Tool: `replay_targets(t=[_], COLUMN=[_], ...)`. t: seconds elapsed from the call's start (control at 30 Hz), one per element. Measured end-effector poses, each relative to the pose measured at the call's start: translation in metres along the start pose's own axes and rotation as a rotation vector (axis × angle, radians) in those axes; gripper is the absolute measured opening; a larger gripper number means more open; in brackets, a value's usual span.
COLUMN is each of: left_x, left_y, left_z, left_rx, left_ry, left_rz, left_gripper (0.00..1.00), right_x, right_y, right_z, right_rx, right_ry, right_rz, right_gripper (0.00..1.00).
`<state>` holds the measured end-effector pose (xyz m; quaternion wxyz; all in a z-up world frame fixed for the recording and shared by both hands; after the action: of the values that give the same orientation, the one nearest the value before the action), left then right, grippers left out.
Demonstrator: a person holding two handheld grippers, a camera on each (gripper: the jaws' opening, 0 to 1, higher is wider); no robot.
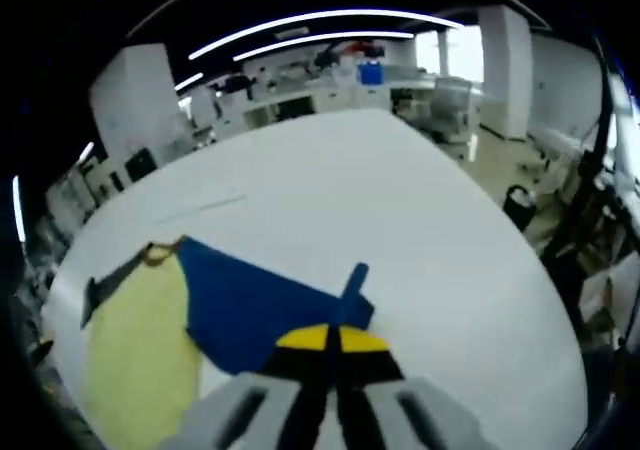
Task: Fold the garment on the visible template until the final outline fits inside the template.
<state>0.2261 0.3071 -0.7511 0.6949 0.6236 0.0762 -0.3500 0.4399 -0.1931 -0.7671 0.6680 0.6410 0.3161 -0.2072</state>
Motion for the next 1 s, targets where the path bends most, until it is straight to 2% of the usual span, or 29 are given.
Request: replay_targets(t=[0.33, 0.47, 0.57, 0.63, 0.83, 1.0], left_x=[-0.002, -0.002, -0.002, -0.002, -0.003, -0.003], left_y=[-0.007, -0.007, -0.008, -0.009, -0.009, -0.009], left_z=[-0.011, -0.006, -0.006, -0.006, -0.003, 0.000], left_rx=[0.008, 0.012, 0.013, 0.013, 0.012, 0.009], left_ry=[0.002, 0.005, 0.008, 0.009, 0.012, 0.009], left_rz=[-0.006, -0.012, -0.019, -0.021, -0.025, -0.025], left_gripper=[0.99, 0.99, 0.99, 0.99, 0.99, 0.99], right_x=[0.004, 0.007, 0.015, 0.011, 0.017, 0.014], right_y=[0.023, 0.031, 0.038, 0.037, 0.048, 0.052], right_z=[-0.025, -0.038, -0.039, -0.045, -0.057, -0.080], right_rx=[-0.063, -0.094, -0.113, -0.127, -0.163, -0.190], right_ry=[0.045, 0.065, 0.080, 0.088, 0.107, 0.130], right_rz=[0.003, 0.001, -0.002, -0.003, -0.005, 0.002], right_gripper=[0.00, 0.00, 0.00, 0.00, 0.00, 0.00])
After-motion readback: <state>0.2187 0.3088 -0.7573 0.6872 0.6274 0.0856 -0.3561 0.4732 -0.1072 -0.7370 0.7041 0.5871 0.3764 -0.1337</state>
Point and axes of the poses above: the point that each gripper's makers call its tool centre point, and the gripper's own axes: x roughly forward along the fingers, z roughly to its right, y roughly out of its top, the point moved 1 cm from there along -x, roughly backward along the fingers, and after that the axes turned 10 degrees about -x, right-handed, at the moved point
